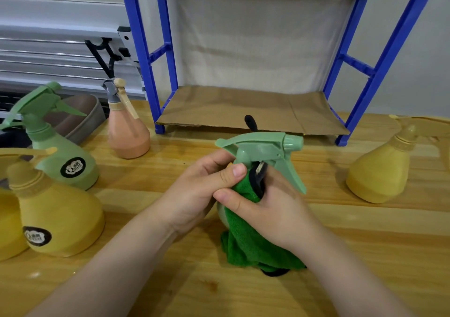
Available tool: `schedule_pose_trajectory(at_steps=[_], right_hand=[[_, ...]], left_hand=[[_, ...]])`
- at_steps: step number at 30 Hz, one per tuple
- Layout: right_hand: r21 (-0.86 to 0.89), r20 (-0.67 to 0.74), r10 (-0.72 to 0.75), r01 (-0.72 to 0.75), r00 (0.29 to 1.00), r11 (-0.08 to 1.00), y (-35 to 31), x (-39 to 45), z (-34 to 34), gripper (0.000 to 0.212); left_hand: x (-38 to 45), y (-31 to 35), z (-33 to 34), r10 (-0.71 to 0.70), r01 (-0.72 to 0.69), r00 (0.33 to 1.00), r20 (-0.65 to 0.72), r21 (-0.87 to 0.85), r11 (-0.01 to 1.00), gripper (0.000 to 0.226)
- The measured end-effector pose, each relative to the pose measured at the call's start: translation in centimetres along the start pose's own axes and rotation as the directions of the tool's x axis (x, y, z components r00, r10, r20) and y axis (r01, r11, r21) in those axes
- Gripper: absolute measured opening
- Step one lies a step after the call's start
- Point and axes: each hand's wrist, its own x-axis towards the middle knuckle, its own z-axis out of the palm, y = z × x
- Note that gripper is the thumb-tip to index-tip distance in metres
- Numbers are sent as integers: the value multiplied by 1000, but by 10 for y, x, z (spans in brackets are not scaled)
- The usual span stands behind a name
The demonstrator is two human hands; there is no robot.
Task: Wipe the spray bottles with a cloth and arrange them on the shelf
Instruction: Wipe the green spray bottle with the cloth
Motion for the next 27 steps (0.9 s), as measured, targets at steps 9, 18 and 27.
schedule_pose_trajectory(at_steps=[9,18,27], right_hand=[[133,-24,-47,49,999,990,20,7,14,52],[165,38,35,-41,999,985,25,5,17,85],[296,74,88,-107,993,949,30,6,19,95]], left_hand=[[8,-1,-5,46,-65,971,-236,-76,995,37],[12,18,-19,85,-229,901,-425,-299,926,31],[11,17,-14,68,-240,903,-424,-368,898,27]])
